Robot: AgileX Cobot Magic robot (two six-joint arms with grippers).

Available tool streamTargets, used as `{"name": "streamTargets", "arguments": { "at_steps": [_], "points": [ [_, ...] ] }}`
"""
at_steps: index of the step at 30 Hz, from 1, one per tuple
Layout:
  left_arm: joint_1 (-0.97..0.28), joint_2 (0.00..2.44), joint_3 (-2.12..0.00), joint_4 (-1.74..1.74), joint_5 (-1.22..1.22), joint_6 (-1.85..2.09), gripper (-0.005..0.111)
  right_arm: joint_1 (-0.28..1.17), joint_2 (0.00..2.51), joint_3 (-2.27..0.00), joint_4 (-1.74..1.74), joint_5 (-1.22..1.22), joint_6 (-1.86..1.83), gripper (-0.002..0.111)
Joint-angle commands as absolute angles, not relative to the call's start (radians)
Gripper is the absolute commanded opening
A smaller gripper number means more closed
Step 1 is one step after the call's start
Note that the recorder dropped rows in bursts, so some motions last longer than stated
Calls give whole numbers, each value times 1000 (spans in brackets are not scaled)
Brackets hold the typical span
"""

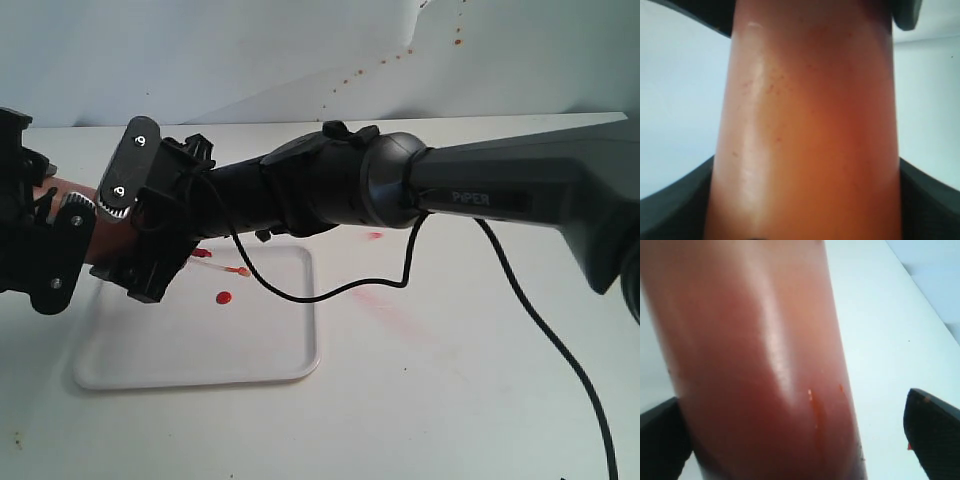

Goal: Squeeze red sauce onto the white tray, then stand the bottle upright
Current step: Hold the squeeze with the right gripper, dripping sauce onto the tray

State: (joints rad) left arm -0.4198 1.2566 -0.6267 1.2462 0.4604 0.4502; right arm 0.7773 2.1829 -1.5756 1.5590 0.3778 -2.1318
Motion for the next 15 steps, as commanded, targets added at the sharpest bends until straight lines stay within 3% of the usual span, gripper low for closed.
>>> {"name": "streamTargets", "arguments": {
  "at_steps": [1, 11, 13, 15],
  "points": [
    [-424, 1244, -633, 1265, 444, 428, 0, 778, 2158, -1585, 1563, 374, -2143, 105],
    [-424, 1244, -633, 1265, 442, 428, 0, 778, 2160, -1585, 1618, 418, -2143, 103],
    [-424, 1244, -633, 1265, 442, 428, 0, 783, 2160, -1585, 1618, 425, -2143, 92],
    [-424, 1244, -633, 1265, 442, 428, 0, 790, 2160, -1585, 1611, 425, -2141, 72]
  ]
}}
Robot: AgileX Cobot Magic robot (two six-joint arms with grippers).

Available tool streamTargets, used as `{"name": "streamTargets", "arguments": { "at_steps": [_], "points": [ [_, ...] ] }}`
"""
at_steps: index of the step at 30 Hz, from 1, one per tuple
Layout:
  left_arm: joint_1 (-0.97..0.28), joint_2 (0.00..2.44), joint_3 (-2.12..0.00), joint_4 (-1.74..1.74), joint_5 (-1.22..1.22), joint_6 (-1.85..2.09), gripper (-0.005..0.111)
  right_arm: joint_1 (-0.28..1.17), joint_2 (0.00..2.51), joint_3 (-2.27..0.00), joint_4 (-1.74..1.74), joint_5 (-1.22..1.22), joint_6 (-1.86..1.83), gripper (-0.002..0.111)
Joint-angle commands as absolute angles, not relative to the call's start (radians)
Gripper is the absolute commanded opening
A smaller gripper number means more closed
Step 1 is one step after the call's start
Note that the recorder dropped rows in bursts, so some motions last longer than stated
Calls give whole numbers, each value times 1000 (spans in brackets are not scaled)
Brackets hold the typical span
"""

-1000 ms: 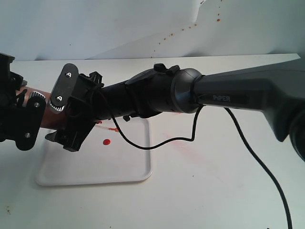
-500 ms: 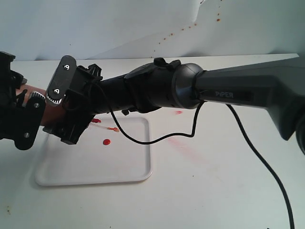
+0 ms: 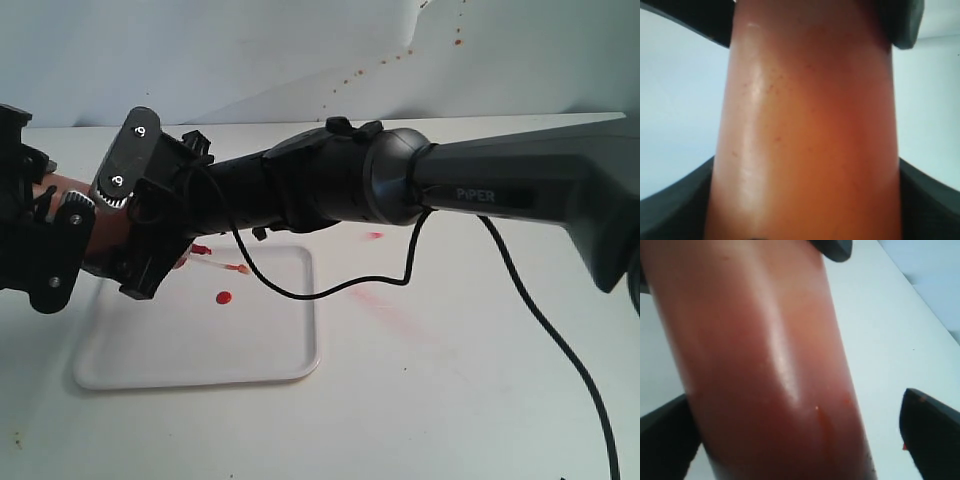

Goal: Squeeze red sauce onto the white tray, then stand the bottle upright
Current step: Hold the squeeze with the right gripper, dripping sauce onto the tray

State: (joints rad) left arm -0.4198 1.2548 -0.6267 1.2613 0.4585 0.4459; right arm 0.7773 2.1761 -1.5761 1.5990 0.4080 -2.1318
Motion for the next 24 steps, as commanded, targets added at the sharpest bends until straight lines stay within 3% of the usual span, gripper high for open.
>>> {"name": "streamTargets", "arguments": {
  "at_steps": [1, 3, 4, 19, 21, 24],
  "points": [
    [-424, 1244, -633, 1265, 442, 428, 0, 795, 2160, -1585, 1602, 433, -2141, 52],
    [-424, 1244, -633, 1265, 442, 428, 0, 800, 2160, -1585, 1586, 433, -2141, 22],
    [-424, 1244, -633, 1265, 442, 428, 0, 804, 2160, -1585, 1568, 433, -2141, -1],
    [-424, 1244, -633, 1265, 442, 428, 0, 804, 2160, -1585, 1570, 429, -2104, 1],
    [-424, 1244, -633, 1265, 442, 428, 0, 804, 2160, -1585, 1570, 430, -2101, 12],
    [-424, 1244, -633, 1265, 442, 428, 0, 804, 2153, -1585, 1570, 430, -2085, 41]
  ]
}}
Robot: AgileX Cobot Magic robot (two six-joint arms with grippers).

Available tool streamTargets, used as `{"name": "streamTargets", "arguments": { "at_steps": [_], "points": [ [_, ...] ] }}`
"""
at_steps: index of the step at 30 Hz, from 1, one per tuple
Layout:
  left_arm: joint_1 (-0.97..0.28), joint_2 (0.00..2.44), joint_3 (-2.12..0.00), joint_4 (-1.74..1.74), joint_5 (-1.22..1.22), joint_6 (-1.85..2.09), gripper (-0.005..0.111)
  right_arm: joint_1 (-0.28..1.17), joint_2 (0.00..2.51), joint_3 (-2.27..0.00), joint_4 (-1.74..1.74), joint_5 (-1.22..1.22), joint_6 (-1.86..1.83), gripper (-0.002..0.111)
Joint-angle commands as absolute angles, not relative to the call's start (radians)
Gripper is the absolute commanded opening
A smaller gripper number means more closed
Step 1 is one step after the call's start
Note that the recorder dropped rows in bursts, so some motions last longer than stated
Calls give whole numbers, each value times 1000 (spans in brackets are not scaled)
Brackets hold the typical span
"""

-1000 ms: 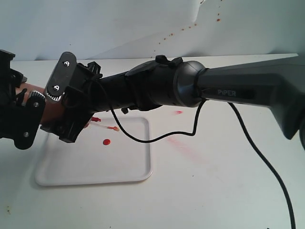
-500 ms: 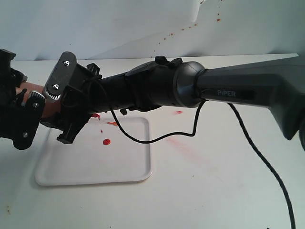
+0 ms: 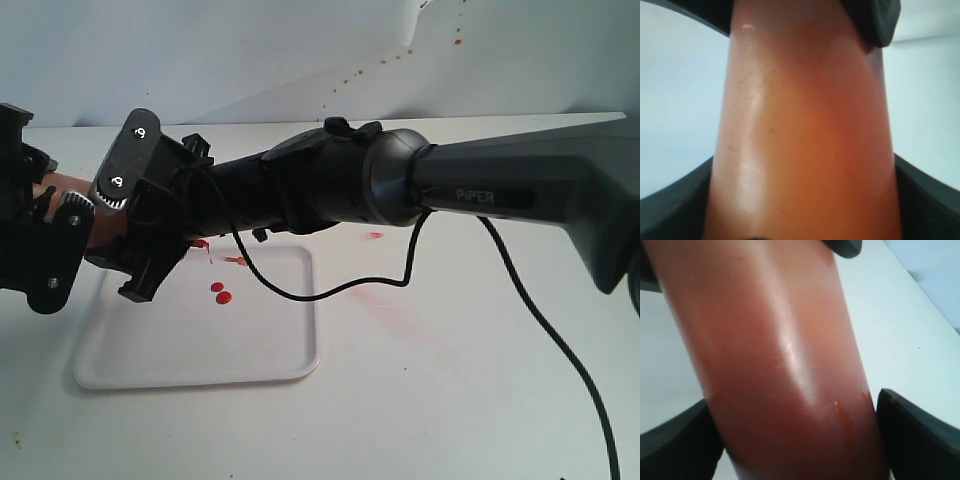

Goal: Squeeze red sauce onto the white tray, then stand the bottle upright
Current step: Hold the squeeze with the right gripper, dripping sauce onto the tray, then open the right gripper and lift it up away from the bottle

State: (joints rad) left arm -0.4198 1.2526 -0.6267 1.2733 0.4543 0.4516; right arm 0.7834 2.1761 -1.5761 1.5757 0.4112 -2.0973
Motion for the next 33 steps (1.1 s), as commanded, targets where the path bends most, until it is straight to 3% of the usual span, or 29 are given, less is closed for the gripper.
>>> {"name": "streamTargets", "arguments": {
  "at_steps": [1, 2, 3, 4, 8, 18, 21, 26, 30, 33],
  "points": [
    [-424, 1244, -633, 1265, 442, 428, 0, 804, 2151, -1585, 1570, 430, -2085, 56],
    [-424, 1244, -633, 1265, 442, 428, 0, 804, 2149, -1585, 1570, 429, -2085, 72],
    [-424, 1244, -633, 1265, 442, 428, 0, 804, 2138, -1585, 1568, 426, -2085, 97],
    [-424, 1244, -633, 1265, 442, 428, 0, 804, 2133, -1585, 1562, 426, -2085, 105],
    [-424, 1244, -633, 1258, 442, 428, 0, 804, 2065, -1585, 1504, 362, -2052, 105],
    [-424, 1244, -633, 1236, 442, 428, 0, 796, 1946, -1583, 496, 447, -1091, 105],
    [-424, 1244, -633, 1236, 442, 423, 0, 789, 1908, -1583, 353, 490, -954, 104],
    [-424, 1244, -633, 1179, 442, 421, 0, 766, 1811, -1583, 17, 578, -586, 92],
    [-424, 1244, -633, 1149, 446, 421, 0, 727, 1701, -1583, -112, 723, -446, 57],
    [-424, 1244, -633, 1147, 446, 421, 0, 690, 1657, -1583, -112, 780, -438, 41]
  ]
}}
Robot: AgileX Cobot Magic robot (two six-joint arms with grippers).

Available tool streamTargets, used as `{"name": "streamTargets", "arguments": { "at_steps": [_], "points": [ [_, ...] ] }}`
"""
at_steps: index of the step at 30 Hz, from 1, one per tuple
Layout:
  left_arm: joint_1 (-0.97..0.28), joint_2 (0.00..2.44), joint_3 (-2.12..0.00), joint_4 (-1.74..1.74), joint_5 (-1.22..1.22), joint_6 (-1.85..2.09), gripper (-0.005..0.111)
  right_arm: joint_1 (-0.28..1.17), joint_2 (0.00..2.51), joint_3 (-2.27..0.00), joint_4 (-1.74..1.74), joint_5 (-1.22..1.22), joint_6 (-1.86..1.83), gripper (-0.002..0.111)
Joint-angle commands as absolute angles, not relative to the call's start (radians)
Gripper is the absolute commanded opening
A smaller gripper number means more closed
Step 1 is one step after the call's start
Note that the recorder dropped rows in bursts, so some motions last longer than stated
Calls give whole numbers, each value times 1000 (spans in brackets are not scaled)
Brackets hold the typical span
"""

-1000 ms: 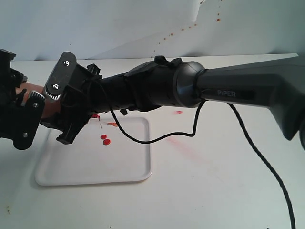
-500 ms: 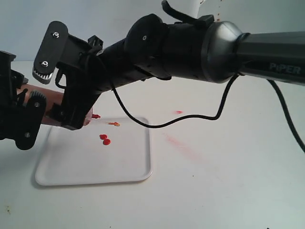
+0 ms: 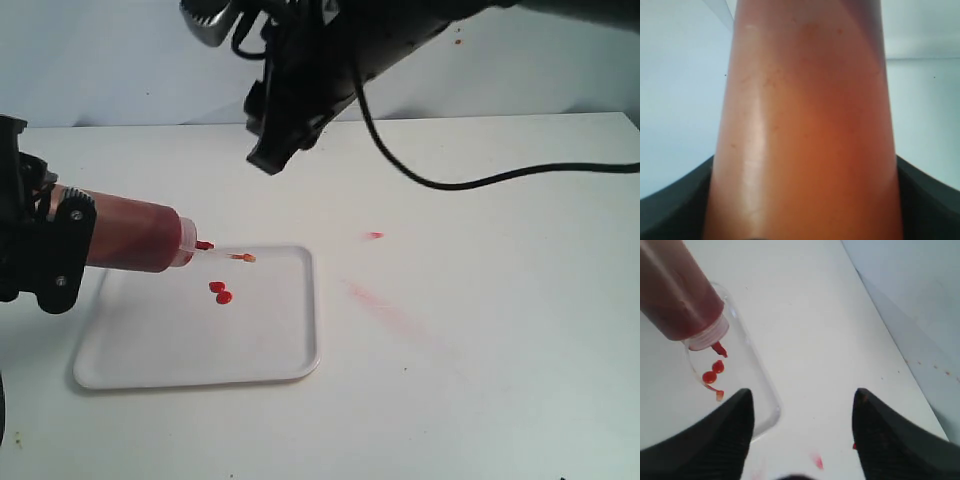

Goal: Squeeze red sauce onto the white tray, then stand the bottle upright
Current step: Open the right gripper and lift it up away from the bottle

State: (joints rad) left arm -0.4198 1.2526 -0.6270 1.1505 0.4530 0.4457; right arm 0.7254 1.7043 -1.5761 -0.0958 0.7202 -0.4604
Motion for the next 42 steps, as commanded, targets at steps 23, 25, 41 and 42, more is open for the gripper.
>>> {"name": "streamTargets", "arguments": {
  "at_steps": [23, 25, 41, 42],
  "points": [
    [-424, 1244, -633, 1105, 441, 421, 0, 388, 1520, -1219, 26, 592, -391, 0],
    [-424, 1244, -633, 1099, 441, 421, 0, 377, 1510, -1168, 26, 546, -391, 0],
    [-424, 1244, -633, 985, 449, 421, 0, 370, 1471, -700, 215, -210, -365, 0],
    [-424, 1244, -633, 984, 449, 421, 0, 370, 1471, -682, 238, -246, -362, 0]
  ]
}}
